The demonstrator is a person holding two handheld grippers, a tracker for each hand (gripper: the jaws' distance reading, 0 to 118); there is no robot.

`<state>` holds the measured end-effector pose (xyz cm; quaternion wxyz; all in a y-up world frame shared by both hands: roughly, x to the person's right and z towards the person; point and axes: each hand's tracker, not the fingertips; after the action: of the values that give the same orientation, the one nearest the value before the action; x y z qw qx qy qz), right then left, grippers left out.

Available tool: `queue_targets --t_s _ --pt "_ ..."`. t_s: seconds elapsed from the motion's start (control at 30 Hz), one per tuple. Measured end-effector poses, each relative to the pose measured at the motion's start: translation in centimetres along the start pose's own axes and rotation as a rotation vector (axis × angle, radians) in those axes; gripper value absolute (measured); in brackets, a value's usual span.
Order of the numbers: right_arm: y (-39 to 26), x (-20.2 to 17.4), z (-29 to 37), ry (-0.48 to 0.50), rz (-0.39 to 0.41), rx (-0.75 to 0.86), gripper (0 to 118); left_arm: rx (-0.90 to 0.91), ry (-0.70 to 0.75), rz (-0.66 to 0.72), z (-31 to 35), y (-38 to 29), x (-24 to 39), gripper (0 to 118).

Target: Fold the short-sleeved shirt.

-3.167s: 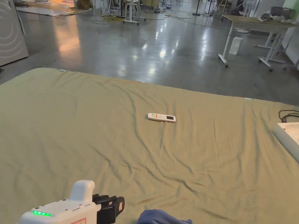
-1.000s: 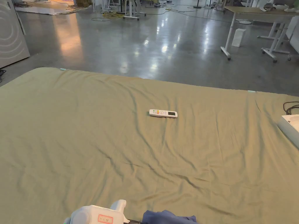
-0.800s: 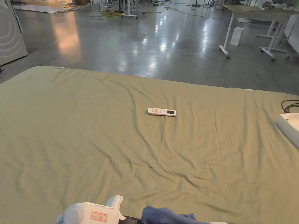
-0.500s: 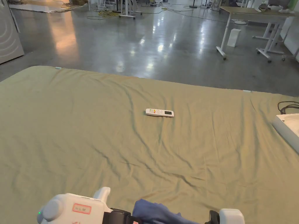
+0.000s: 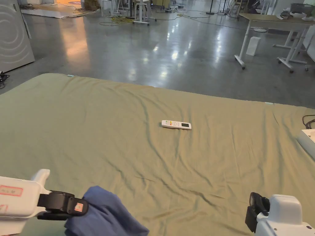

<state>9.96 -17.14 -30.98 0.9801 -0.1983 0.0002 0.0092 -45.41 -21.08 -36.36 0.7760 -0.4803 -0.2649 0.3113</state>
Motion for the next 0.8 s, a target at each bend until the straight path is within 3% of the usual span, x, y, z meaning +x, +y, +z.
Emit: queue_targets --t_s 0.4,0.57,0.8 --pt "1.9 -0.2 -0.4 -0.008 -0.003 0.027 0 0.093 0.213 0.095 10.1 4.5 -7.0 13" --pt "1.9 -0.2 -0.7 -0.009 0.001 0.020 0 0.121 0.388 0.113 14.6 5.4 -9.8 12" --pt "2.2 -0.2 -1.3 -0.008 -0.010 0.014 0 0.109 0.585 0.142 13.8 4.1 -10.8 12"
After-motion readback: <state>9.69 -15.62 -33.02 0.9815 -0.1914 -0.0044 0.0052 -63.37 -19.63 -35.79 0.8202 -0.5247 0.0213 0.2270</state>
